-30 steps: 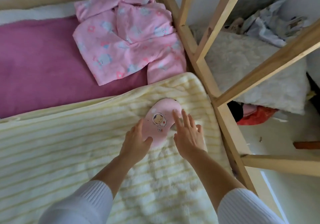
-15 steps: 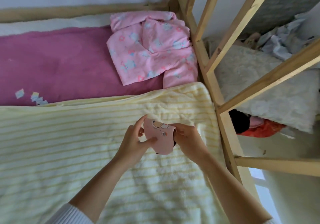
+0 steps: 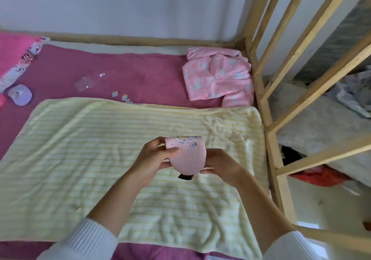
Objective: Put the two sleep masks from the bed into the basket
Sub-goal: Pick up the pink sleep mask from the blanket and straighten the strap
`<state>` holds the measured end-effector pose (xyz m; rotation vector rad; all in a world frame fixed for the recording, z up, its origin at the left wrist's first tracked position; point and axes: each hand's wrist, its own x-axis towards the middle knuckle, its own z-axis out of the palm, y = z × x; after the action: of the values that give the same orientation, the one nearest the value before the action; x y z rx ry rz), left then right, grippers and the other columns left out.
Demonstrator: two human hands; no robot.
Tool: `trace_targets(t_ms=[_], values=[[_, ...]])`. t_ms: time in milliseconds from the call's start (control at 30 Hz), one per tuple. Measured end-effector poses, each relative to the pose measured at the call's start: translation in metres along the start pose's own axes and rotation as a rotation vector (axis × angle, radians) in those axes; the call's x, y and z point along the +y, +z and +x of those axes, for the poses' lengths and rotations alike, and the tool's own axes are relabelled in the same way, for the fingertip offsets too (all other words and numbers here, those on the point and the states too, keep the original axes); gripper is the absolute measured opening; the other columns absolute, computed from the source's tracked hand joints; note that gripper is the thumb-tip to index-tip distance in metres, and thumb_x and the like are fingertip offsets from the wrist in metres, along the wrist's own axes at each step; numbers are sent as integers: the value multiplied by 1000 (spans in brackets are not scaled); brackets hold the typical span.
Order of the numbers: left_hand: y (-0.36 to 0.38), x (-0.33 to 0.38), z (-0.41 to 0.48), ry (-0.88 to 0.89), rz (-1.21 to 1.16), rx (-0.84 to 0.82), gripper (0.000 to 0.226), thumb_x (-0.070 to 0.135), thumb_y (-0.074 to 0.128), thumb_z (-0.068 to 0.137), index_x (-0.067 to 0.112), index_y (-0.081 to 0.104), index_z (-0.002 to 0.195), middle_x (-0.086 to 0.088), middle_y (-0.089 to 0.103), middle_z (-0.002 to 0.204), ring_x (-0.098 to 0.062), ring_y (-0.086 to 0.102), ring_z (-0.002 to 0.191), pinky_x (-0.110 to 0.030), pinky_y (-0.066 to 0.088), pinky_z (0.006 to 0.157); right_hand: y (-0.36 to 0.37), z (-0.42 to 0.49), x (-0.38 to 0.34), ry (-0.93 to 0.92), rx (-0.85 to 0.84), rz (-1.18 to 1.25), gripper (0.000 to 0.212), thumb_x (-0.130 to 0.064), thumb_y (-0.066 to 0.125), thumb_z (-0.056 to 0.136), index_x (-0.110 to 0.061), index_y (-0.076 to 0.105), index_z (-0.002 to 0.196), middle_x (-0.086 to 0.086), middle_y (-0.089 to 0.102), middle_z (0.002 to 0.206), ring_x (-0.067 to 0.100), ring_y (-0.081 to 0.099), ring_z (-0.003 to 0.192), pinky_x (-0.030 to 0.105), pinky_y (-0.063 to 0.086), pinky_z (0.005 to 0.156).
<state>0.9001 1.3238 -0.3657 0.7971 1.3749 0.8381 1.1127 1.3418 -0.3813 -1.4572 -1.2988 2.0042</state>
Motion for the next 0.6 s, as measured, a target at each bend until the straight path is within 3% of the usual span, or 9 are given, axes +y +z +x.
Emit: trace_targets(t_ms=[100,200,333,467,500,533,600], values=[[-21,-3,-21,5,-129,26,28,9,69,79,11,67,107,-7,73,103,-21,72,91,-31,58,68,29,-15,0,-6,-30,22,22,-15,56,87,-5,70,101,16,73,98,20,69,88,29,48,81],[-45,-6,-35,3,-277,38,33,8,66,81,11,66,114,-7,71,109,-19,70,94,-28,58,67,60,-27,1,4,-95,52,34,-32,58,85,-7,69,106,16,72,109,23,69,100,32,47,87],[-80,-9,-51,2,-397,27,34,5,64,82,8,64,116,-7,71,109,-16,70,93,-27,58,66,113,-33,-2,-43,-56,42,32,-25,65,81,-9,68,108,13,71,113,20,67,106,34,46,88],[-128,-14,-63,31,-435,0,27,2,61,83,12,67,107,-1,74,96,-8,73,81,-27,58,63,186,-24,-11,-170,196,15,11,4,71,76,8,69,86,25,70,89,25,61,84,37,43,80],[-143,-16,-65,33,-453,-6,26,2,61,83,12,67,107,0,74,95,-8,73,81,-27,58,63,204,-23,-13,-193,267,21,5,9,69,75,6,70,78,21,68,81,24,61,77,35,45,77],[-160,-18,-67,32,-471,-13,27,2,60,83,12,66,108,0,74,94,-9,73,81,-26,58,63,221,-22,-15,-207,337,27,12,12,66,75,0,70,74,18,68,74,22,62,69,32,48,74],[-195,-22,-71,21,-490,-19,27,1,59,84,11,64,109,-2,72,97,-12,71,84,-26,58,61,254,-26,-16,-212,436,53,17,11,63,76,-5,69,79,15,68,64,18,62,57,29,49,66]])
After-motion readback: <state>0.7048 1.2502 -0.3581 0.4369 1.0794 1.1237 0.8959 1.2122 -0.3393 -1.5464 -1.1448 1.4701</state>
